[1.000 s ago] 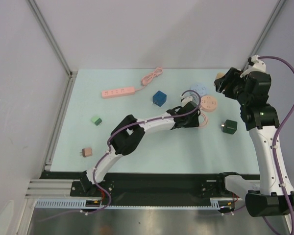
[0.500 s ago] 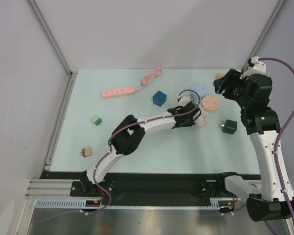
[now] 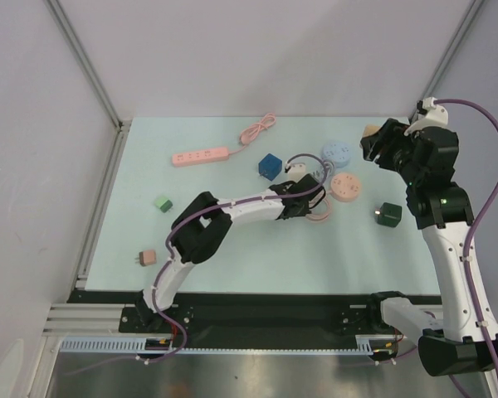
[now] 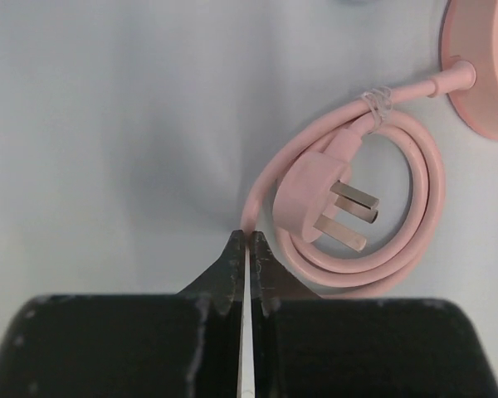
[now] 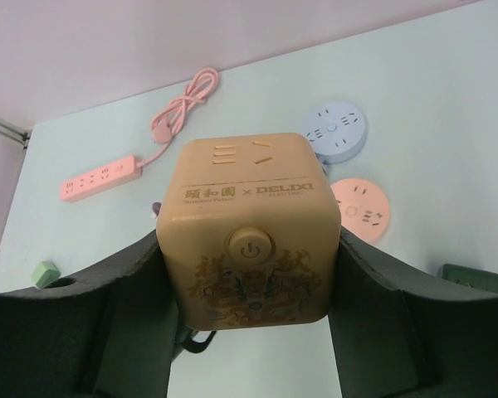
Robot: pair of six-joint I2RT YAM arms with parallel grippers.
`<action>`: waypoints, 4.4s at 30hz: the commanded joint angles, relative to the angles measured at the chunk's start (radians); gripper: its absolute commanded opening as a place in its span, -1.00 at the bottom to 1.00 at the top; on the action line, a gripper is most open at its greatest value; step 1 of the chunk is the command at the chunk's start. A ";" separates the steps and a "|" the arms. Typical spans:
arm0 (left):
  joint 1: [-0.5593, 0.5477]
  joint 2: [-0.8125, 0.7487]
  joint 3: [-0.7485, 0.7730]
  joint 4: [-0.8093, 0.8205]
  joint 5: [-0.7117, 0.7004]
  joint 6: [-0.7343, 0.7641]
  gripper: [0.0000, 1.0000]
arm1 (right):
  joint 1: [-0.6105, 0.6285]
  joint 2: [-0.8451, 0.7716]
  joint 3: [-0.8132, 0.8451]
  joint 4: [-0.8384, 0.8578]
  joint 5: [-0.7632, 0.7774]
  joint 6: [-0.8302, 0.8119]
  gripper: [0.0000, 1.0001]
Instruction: Insert the plug
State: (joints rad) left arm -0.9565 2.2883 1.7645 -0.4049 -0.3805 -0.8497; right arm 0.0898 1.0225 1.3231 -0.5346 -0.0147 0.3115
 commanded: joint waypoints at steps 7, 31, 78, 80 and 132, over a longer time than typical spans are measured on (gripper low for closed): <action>0.064 -0.354 -0.437 -0.022 0.018 0.155 -0.99 | 0.042 0.091 0.014 -0.001 -0.095 -0.187 -1.00; 0.367 -0.995 -0.706 -0.060 0.406 0.327 0.88 | 0.241 0.651 0.202 -0.554 -0.149 -0.808 -1.00; 0.605 -1.330 -0.932 0.000 0.516 0.411 0.92 | 0.189 0.769 0.079 -0.277 -0.131 -1.029 -1.00; 0.605 -1.330 -0.933 0.000 0.514 0.411 0.92 | 0.186 0.765 0.079 -0.284 -0.158 -1.031 -1.00; 0.614 -1.342 -0.944 0.011 0.539 0.405 0.93 | 0.211 0.731 0.073 -0.323 -0.228 -0.971 -1.00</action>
State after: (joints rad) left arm -0.3519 0.9615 0.8299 -0.4290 0.1398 -0.4587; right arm 0.2981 1.7855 1.4040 -0.8646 -0.2264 -0.6731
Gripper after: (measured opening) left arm 0.963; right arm 0.644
